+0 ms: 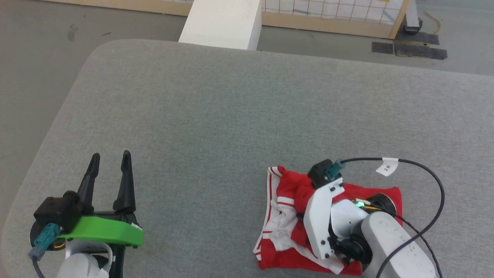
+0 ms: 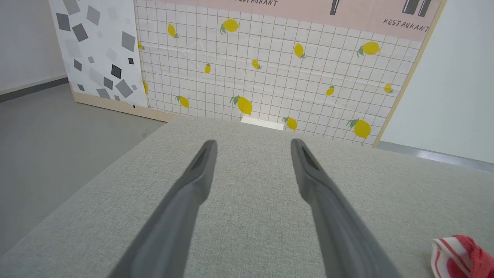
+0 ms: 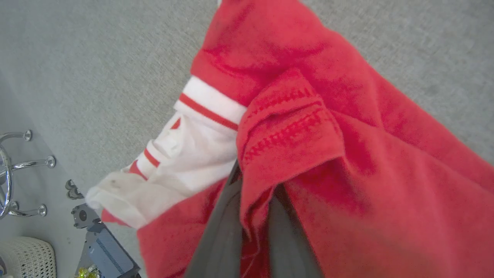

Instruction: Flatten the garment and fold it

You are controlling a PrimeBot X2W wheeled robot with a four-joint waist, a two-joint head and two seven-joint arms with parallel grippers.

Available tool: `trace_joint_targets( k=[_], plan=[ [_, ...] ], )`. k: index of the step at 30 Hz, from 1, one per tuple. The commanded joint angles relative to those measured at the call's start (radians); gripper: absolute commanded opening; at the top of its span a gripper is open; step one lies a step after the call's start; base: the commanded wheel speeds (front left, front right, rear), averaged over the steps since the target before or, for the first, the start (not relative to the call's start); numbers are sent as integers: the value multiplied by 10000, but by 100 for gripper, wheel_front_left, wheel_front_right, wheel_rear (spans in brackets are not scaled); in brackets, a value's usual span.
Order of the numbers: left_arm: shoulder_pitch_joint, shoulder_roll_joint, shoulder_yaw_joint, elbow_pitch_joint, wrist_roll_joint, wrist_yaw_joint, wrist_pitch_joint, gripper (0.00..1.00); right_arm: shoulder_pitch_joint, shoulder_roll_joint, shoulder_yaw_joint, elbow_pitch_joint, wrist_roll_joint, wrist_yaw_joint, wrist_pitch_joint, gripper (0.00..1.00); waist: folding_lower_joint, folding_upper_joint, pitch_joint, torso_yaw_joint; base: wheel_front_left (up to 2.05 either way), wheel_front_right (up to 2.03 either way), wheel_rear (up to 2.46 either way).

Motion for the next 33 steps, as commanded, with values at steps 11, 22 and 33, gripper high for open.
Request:
trace_joint_targets(
  k=[11,22,33],
  plan=[
    [-93,-14,-173,261,12,-61,-38,100,-944,127,1639,-383,904,-15,-108,100,0,0,-432,-259,0,0,0],
    [283,58,-325,221,334,16,-38,100,-797,-60,1068,-2571,1156,-15,-1445,100,0,0,-1208,-1374,0,0,0],
    [487,1,-237,-9,478,172,-38,100,1377,-376,-2398,-4014,-1335,-15,-1831,100,0,0,-1127,-1958,0,0,0]
  ],
)
